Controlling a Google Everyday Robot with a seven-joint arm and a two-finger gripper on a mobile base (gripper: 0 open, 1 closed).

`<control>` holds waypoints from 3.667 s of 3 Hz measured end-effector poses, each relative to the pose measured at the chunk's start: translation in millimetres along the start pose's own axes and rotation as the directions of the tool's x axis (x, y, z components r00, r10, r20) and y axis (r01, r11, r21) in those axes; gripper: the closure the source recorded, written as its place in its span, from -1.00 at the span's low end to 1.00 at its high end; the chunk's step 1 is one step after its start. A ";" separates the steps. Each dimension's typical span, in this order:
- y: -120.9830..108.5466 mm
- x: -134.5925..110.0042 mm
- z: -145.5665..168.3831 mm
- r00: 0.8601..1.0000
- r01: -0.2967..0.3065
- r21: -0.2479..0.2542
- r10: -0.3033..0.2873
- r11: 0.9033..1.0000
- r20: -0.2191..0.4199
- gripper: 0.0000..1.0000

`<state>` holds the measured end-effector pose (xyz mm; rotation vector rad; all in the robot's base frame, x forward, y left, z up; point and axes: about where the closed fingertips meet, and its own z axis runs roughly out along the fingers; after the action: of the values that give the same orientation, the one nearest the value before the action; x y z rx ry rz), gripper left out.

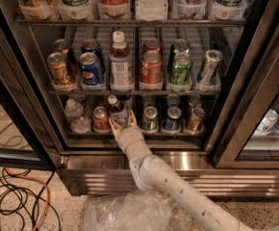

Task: Pick blue plastic bottle from bottom shelf of fridge

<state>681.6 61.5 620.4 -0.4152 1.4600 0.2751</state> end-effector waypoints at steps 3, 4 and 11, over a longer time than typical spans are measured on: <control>1.2 -13.0 -13.1 0.997 0.014 0.030 -0.016 0.999 0.070 1.00; 4.0 -37.6 -22.6 0.977 0.069 0.058 -0.079 0.996 0.195 1.00; -90.5 -6.2 -19.9 0.999 -0.008 -0.048 0.006 0.999 -0.054 1.00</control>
Offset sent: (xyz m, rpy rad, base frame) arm -0.0035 -0.0120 -0.0050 0.0014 0.0071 -0.0335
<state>701.6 -28.0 634.8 -0.4597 1.5097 0.3075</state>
